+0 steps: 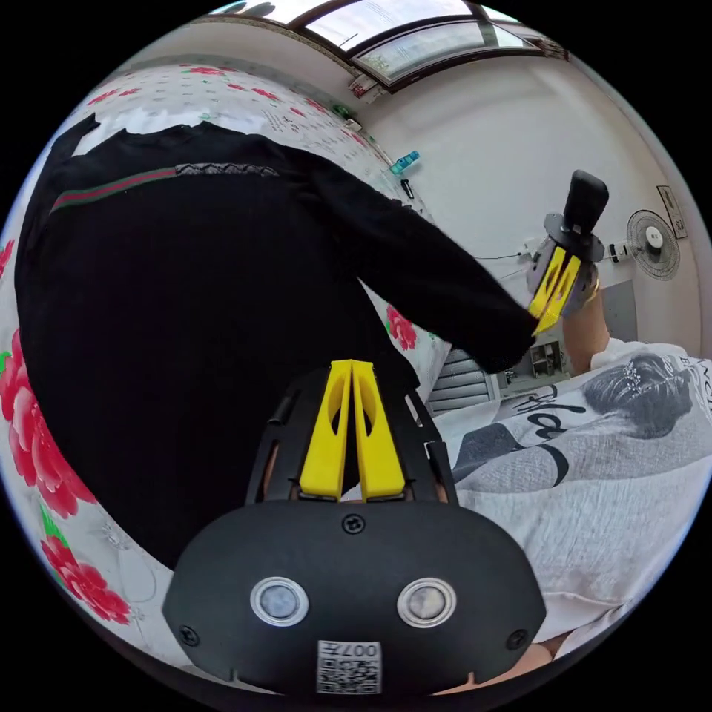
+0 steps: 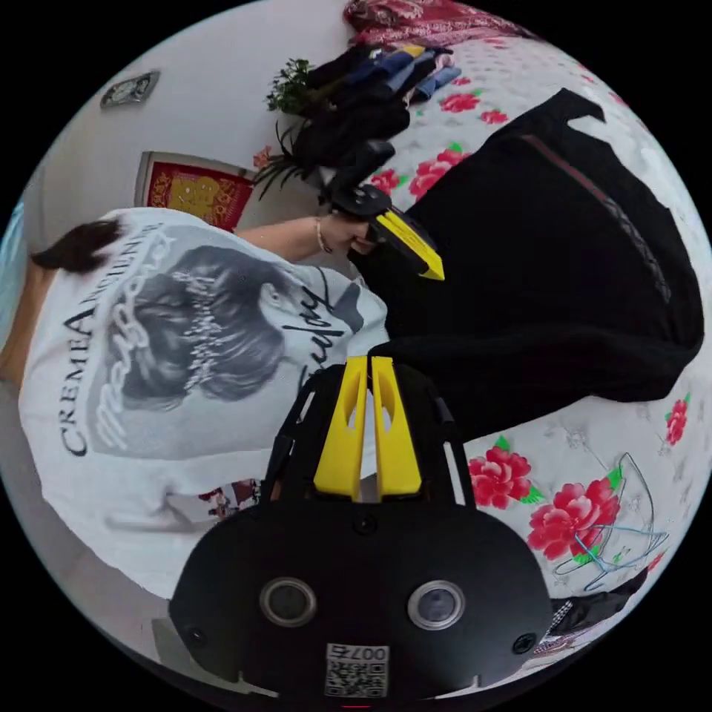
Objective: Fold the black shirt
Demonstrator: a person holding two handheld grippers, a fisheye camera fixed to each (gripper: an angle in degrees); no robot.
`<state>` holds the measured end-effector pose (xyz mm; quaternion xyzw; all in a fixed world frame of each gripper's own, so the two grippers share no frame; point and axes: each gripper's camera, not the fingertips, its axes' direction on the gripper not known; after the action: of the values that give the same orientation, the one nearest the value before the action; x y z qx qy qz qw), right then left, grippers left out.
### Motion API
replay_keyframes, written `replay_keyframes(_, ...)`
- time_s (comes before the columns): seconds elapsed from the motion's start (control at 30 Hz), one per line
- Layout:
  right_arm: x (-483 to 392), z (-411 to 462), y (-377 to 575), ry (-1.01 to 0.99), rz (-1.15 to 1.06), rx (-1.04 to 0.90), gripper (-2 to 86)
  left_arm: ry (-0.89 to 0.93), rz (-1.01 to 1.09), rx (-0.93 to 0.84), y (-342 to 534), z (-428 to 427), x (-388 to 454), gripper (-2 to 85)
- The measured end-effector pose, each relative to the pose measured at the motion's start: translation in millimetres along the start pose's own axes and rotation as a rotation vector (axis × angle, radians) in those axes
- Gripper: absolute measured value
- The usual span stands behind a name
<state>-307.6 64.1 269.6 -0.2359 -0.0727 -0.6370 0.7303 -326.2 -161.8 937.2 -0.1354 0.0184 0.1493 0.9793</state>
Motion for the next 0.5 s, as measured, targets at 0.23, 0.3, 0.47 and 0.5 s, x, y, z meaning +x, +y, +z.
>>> replay_keyframes(0.23, 69, 186, -44, 0.126, 0.113, -0.027, 14.6, -0.055, -0.015, -0.057, 57, 4, -21, -1.0)
replay_keyframes(0.3, 72, 193, -25, 0.130, 0.151, 0.105, 14.4, -0.030, 0.002, -0.088, 68, 8, -27, -0.9)
replay_keyframes(0.47, 74, 174, 59, 0.102, 0.249, 0.524, 13.9, -0.040, 0.064, -0.139, 82, 23, -27, -0.7)
replay_keyframes(0.5, 82, 179, 79, 0.131, 0.324, 0.555, 13.8, -0.040, 0.069, -0.143, 84, 27, -27, -0.6)
